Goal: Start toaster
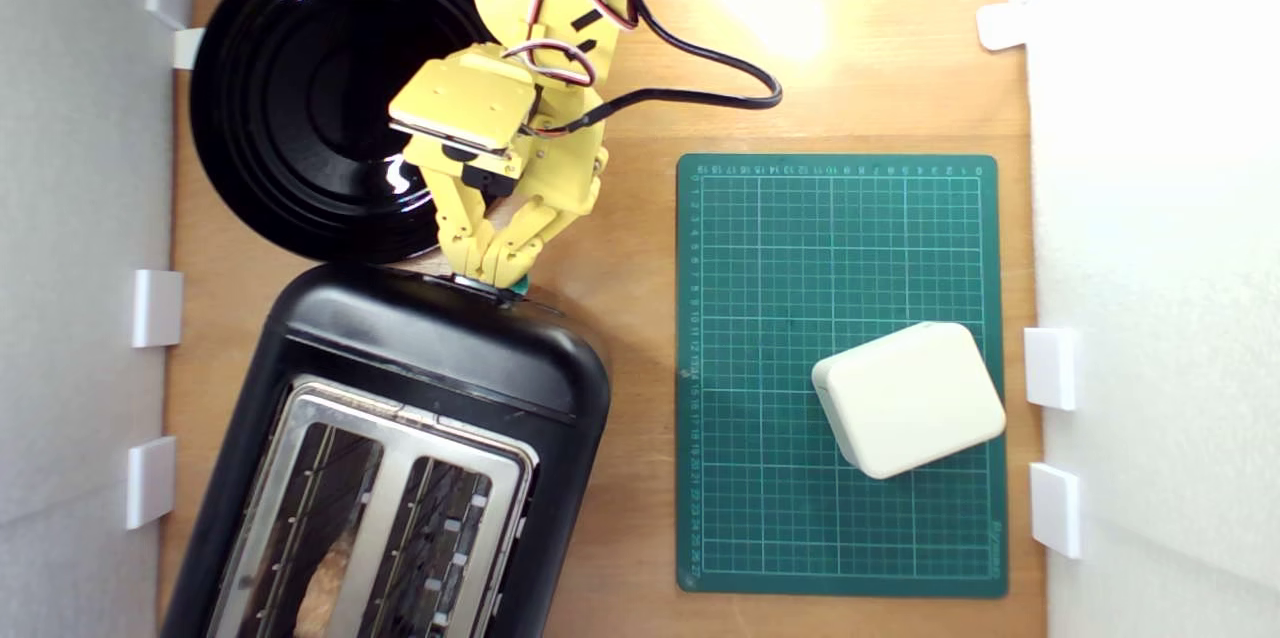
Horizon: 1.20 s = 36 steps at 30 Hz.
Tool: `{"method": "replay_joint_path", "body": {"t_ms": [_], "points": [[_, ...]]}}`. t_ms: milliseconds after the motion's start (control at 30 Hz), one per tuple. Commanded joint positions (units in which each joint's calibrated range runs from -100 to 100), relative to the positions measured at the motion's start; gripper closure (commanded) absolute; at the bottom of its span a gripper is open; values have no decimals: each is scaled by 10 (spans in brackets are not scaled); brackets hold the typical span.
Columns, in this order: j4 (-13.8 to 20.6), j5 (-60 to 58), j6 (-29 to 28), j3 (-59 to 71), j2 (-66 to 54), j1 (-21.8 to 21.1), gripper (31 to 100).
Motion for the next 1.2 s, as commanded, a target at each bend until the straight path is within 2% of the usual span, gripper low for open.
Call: {"method": "replay_joint_path", "body": {"t_ms": [0, 533, 900, 1167], "points": [[0, -2, 1, 18, 13, 11, 989], [-2, -1, -14, 21, 69, 4, 989], [-1, -3, -24, 21, 154, -5, 989], [-1, -83, -22, 76, 184, -5, 989]]}}
